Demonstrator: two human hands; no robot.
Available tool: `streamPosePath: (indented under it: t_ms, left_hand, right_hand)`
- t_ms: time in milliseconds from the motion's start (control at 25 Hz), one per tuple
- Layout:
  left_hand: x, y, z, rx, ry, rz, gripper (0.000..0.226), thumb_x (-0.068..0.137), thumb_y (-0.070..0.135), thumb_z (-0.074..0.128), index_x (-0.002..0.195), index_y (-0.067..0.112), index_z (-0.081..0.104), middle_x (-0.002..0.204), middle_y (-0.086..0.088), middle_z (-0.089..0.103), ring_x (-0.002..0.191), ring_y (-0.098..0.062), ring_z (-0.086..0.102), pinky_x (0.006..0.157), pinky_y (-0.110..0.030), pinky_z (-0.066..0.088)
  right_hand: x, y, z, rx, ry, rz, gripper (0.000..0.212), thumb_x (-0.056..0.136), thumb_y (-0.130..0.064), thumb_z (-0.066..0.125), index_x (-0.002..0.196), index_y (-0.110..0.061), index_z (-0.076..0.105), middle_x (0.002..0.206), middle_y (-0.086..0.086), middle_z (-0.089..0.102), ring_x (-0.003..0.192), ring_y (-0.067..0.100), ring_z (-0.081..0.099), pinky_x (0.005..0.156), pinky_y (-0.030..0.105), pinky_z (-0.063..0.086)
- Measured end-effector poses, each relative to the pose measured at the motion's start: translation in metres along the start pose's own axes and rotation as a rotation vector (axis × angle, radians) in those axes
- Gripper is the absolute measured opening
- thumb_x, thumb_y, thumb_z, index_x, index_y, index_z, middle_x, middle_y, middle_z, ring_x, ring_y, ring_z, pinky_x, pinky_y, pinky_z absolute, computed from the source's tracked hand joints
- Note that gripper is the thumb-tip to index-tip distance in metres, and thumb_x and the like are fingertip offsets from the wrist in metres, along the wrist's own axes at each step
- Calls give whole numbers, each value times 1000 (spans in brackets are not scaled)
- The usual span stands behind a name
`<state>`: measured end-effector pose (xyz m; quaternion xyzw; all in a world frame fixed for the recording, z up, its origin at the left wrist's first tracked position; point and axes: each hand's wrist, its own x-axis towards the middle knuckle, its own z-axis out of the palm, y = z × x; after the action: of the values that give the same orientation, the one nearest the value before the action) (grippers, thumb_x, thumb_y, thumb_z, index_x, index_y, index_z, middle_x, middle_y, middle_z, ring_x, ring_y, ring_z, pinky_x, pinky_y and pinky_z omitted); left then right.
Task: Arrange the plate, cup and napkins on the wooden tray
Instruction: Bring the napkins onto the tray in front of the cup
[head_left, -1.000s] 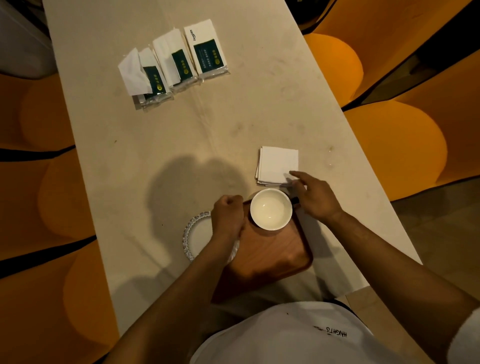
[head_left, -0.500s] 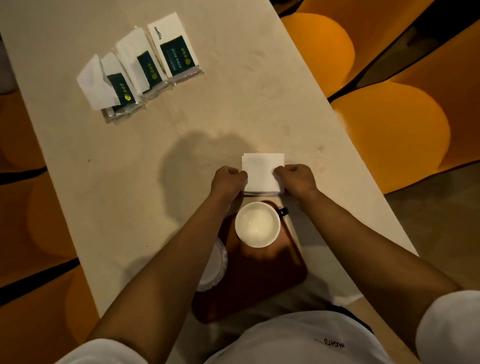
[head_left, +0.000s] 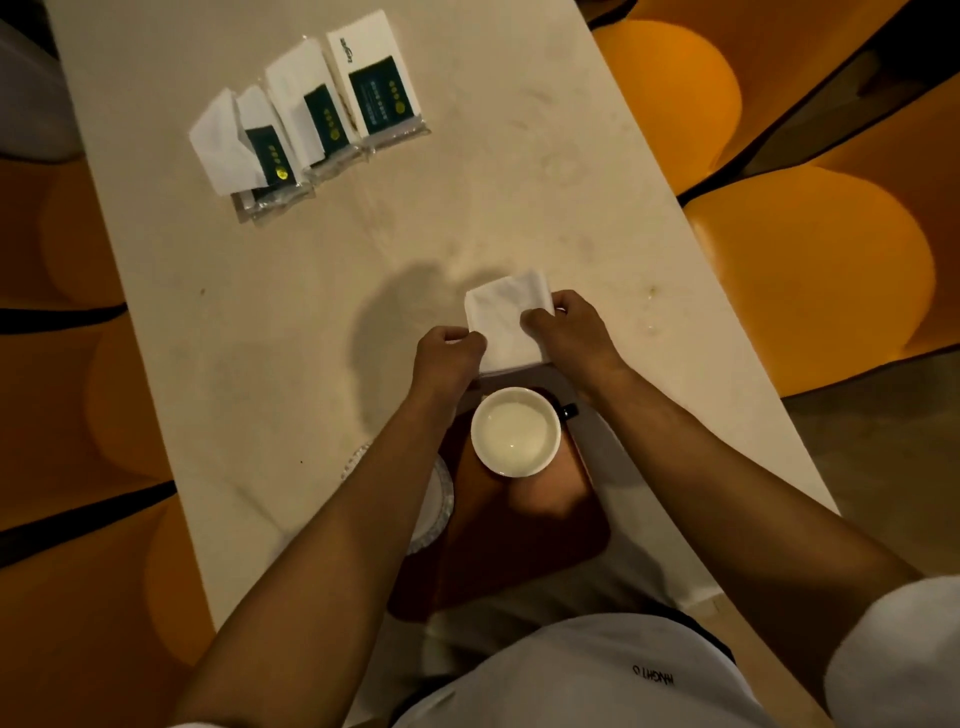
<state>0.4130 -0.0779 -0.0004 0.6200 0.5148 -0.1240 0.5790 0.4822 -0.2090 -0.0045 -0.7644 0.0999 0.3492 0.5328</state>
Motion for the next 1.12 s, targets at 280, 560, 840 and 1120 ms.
streamPosePath:
  t_ms: [280,560,840,1120]
  left_hand:
    - [-72,-28,-47,-372,-154,41,17,87,-1,54,97,2,67,95,-17,68,92,-34,65,71,-41,60]
    - [-127,-110,-70,-432,-210,34,16,88,-5,58,88,8,68,80,-8,76,79,-24,73,69,-35,59]
    - [-135,-179,-54,-173,-145,-23,32,84,-5,61,114,2,69,107,-16,75,95,-30,72,80,-38,61]
    - [-122,-190,-19,-99,-120,-159,41,85,-18,58,124,-7,58,116,-21,64,106,-40,65,87,-53,59]
  right_hand:
    - [-86,2,9,163,-56,-58,24,80,-25,62,102,-16,62,104,9,69,96,28,67,81,47,56]
    - [-176,61,7,188,-54,40,18,85,-12,58,98,-6,68,105,16,71,94,30,68,71,39,54]
    - [-187,122,-5,-70,-75,87,16,88,-19,60,100,-11,69,103,7,70,95,23,66,80,40,59]
    - [-155,150,-16,-287,8,117,13,85,-16,68,98,-15,69,98,3,72,88,20,67,87,40,58]
